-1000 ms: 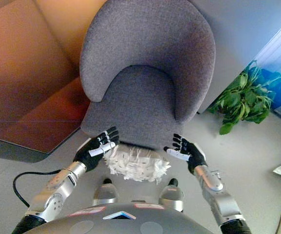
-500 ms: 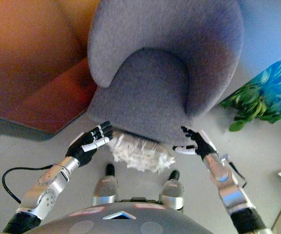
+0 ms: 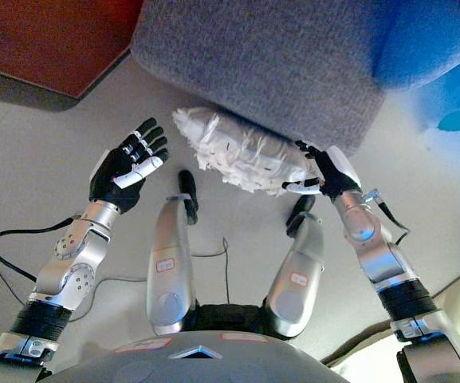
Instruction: Pick up the pillow and put it on the sofa.
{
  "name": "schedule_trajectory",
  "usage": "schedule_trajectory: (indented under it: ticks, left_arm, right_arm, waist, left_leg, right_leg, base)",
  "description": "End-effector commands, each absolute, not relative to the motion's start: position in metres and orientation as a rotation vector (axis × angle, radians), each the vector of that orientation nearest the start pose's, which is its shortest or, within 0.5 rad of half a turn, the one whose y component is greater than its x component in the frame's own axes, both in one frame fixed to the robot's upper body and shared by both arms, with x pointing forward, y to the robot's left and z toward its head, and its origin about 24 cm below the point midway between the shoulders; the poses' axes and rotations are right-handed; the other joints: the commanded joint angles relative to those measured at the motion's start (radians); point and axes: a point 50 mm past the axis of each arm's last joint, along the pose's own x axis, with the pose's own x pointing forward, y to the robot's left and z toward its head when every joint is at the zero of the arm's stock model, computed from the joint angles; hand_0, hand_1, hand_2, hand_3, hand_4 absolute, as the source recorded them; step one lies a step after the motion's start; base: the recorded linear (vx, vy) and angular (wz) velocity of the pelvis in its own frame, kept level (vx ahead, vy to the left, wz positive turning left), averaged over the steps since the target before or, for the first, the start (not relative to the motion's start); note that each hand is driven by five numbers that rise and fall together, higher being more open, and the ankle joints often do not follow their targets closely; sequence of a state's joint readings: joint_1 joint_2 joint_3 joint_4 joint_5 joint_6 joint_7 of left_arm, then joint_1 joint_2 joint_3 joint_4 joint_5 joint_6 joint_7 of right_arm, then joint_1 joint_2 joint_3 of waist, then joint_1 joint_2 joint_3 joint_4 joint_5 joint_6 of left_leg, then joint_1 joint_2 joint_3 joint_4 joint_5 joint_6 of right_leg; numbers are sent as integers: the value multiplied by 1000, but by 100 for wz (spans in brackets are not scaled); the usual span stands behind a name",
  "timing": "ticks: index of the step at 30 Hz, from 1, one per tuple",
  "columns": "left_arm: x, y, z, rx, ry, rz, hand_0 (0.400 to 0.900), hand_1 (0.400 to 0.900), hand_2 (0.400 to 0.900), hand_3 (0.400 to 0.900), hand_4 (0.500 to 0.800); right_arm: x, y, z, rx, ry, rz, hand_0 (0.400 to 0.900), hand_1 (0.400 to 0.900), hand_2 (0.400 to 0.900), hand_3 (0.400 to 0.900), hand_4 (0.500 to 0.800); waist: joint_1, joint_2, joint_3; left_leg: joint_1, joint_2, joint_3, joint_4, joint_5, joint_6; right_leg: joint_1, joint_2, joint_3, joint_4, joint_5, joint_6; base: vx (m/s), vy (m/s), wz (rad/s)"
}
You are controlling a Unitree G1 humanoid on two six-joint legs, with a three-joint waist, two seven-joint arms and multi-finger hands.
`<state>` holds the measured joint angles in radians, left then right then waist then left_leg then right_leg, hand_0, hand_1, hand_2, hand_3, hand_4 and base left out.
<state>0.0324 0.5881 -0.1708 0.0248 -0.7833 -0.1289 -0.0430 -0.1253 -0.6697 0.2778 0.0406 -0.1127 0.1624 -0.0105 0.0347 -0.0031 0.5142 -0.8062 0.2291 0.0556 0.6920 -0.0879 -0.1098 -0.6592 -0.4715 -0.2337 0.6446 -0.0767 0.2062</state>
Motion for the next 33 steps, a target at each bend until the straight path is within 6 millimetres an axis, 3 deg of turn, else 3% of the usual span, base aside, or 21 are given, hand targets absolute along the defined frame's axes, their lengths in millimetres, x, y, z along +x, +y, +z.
schedule_trajectory:
  ticks: [1,11,12,16,26,33]
  left_arm:
    - [249,214,92,-249,-202,-171,900,900,900,900,800]
    - [255,205,101,-294,-254,-206,900,900,900,900,800]
    - [255,202,102,-298,-262,-218,900,900,900,900,800]
    - [255,198,105,-315,-278,-239,900,900,900,900,800]
    - [253,193,113,-322,-298,-285,900,900,900,900,800]
    - [249,191,111,-316,-277,-314,900,900,900,900,800]
  right_arm:
    - [284,-224,95,-868,-8,155,900,900,900,900,800]
    - [293,-213,110,-894,-102,110,900,900,900,900,800]
    - [296,-212,111,-908,-111,91,900,900,900,900,800]
    - [301,-210,114,-940,-107,88,900,900,900,900,800]
    - [316,-214,123,-1022,-104,-51,900,900,900,900,800]
    - [326,-226,116,-1134,-33,-146,900,900,900,900,800]
  waist:
    - [20,28,-17]
    - [24,33,0]
    - [27,38,5]
    - [30,43,5]
    - [53,48,6]
    - [74,57,6]
  left_leg:
    - [50,77,20,-18,-52,-15]
    - [-101,83,8,146,-95,-11]
    - [-113,87,3,192,-137,-19]
    - [-184,95,-5,283,-164,-15]
    - [-398,124,-86,592,-257,-28]
    - [-474,125,-145,742,-308,-43]
  right_leg:
    - [-154,-23,63,66,43,-14]
    - [-293,-41,75,237,-2,-33]
    - [-307,-43,81,288,-43,-26]
    - [-380,-55,93,376,-73,-36]
    - [-577,-86,180,678,-213,-52]
    - [-647,-103,240,840,-293,-61]
  base:
    - [-112,66,6]
    - [-22,31,3]
    - [63,31,5]
    - [11,24,9]
    - [21,-23,15]
    - [60,-19,16]
